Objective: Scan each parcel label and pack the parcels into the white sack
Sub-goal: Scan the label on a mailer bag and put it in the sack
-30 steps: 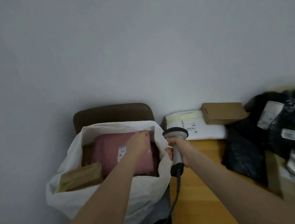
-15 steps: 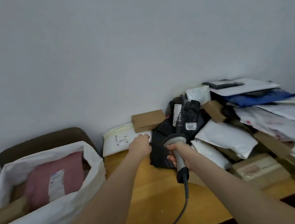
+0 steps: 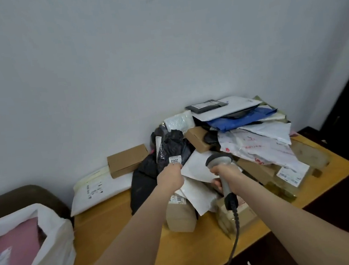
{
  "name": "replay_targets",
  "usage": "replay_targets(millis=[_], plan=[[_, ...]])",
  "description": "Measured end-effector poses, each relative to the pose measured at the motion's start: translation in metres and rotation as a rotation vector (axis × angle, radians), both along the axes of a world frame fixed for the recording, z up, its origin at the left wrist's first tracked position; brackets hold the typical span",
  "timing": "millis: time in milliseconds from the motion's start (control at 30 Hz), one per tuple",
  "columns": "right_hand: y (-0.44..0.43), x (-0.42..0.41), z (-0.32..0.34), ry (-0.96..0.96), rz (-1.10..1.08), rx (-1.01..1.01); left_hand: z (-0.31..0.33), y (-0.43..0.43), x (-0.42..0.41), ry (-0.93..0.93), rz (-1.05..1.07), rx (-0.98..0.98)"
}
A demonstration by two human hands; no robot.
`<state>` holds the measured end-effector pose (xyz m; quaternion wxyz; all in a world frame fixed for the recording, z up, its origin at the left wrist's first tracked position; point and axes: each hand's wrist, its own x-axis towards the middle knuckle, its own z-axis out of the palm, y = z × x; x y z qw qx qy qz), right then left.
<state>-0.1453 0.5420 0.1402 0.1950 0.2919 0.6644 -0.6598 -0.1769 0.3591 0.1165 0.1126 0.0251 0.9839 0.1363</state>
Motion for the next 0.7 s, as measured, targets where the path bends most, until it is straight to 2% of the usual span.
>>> replay_targets(millis=[200, 400, 533, 700], plan=[[0.022, -0.038, -0.004, 0.076, -0.063, 0.092, -0.031, 0.024, -0.044, -0.078, -0.138, 0.032], [0.039, -0.071, -0.009, 0.167, -0.169, 0.115, -0.07, 0.065, -0.061, -0.07, -0.473, -0.1], [0.051, -0.078, -0.013, 0.159, -0.233, 0.07, -0.086, 0.082, -0.06, 0.054, -0.494, -0.184], [0.068, -0.082, -0.01, 0.17, -0.244, 0.02, -0.073, 0.085, -0.064, 0.236, -0.433, -0.102]])
